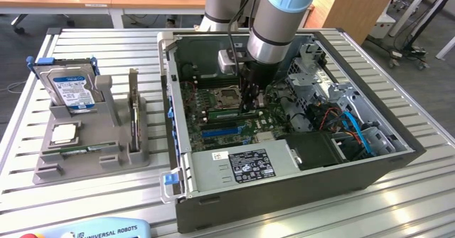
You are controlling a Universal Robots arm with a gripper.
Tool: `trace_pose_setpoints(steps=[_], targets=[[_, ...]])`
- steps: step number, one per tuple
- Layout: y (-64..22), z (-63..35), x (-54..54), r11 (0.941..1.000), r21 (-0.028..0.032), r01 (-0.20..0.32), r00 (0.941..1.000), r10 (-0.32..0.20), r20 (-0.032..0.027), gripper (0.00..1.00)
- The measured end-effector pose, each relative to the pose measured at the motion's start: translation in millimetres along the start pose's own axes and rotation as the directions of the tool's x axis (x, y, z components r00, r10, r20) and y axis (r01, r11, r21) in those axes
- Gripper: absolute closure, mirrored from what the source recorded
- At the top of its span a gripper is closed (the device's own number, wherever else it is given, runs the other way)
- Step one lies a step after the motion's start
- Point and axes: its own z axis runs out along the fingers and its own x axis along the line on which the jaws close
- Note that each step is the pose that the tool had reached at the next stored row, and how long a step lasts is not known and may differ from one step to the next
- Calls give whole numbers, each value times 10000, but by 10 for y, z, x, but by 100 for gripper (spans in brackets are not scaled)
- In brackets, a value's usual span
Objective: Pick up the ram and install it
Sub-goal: 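Insert the ram into the slot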
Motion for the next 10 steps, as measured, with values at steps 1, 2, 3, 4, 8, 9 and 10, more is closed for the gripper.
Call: trace_pose_setpoints(steps=[1,2,3,4,8,9,10], targets=[[0,0,0,10000,0,0,10000,0,0,89],[0,0,0,10000,0,0,10000,0,0,89],[0,1,0,10000,0,0,10000,0,1,89],[0,1,0,10000,0,0,10000,0,2,89],[0,1,0,10000,2,1,10000,-1,3,87],[0,1,0,10000,1,0,10000,0,4,87],[0,1,0,10000,1,1,10000,-1,3,81]])
